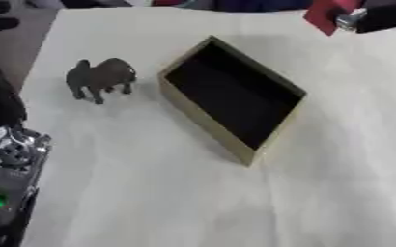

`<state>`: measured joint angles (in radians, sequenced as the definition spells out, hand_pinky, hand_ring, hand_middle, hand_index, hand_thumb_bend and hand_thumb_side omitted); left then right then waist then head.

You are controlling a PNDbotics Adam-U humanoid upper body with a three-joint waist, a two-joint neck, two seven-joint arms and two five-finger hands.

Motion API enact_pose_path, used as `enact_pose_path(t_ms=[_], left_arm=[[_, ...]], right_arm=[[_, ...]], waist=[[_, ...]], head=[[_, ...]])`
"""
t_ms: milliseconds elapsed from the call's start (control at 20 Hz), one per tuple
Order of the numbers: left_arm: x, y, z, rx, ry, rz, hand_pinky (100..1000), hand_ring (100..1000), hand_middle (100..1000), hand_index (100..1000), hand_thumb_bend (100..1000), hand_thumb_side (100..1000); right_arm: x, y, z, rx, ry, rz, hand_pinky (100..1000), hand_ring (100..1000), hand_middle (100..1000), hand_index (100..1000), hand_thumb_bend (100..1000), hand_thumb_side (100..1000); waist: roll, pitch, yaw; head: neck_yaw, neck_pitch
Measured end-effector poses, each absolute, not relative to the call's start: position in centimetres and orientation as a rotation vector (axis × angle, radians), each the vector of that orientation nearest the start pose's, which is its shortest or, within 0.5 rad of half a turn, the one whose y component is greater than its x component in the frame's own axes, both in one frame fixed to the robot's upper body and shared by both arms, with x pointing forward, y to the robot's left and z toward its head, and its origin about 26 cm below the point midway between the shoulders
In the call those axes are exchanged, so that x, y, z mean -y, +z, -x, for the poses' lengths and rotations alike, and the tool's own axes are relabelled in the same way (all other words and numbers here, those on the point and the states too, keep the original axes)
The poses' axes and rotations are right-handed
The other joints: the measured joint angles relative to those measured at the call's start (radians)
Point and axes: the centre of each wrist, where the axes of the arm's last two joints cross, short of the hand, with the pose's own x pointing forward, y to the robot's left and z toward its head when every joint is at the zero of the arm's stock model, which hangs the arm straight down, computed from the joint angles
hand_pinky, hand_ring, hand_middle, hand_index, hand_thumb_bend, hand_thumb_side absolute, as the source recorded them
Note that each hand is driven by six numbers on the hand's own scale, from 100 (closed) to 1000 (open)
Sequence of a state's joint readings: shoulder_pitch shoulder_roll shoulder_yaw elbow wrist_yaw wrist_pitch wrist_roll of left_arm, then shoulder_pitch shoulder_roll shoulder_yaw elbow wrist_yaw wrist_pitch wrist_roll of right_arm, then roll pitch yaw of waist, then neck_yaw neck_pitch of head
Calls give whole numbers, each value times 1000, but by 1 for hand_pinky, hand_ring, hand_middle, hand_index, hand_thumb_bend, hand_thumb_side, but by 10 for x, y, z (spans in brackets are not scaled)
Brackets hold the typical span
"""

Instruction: Pick up objects on the table and place them in the box.

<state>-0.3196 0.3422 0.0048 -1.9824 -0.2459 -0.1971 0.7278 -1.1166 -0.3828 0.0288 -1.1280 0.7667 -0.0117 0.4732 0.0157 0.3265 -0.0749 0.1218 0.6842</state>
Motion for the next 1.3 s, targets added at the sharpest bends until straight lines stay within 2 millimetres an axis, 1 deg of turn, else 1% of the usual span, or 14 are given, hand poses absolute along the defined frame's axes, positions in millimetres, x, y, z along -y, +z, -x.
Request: enact_pose_path(t_ms=[350, 550, 700, 1300], left_arm=[[-262, 205, -304, -3424, -445, 923, 572, 627, 623, 853, 209, 998], [-262, 205, -304, -3424, -445, 923, 571, 627, 623, 853, 209, 998], [-262, 205, -304, -3424, -445, 923, 571, 627, 623, 853, 208, 998], [-262, 205, -304, -3423, -446, 921, 570, 628, 624, 853, 207, 998]], right_arm=[[205, 336, -451, 1832, 1368, 704, 945, 878, 546, 665, 100, 450], [198, 340, -446, 1848, 1443, 650, 897, 860, 553, 669, 100, 469], [194, 341, -442, 1844, 1509, 613, 886, 853, 555, 670, 100, 476], [194, 319, -442, 1735, 1668, 473, 891, 855, 558, 670, 100, 539]], waist=[[0, 0, -1], [0, 0, -5], [0, 0, -8], [1, 3, -14]], head=[[6, 1], [9, 1], [9, 1], [9, 1]])
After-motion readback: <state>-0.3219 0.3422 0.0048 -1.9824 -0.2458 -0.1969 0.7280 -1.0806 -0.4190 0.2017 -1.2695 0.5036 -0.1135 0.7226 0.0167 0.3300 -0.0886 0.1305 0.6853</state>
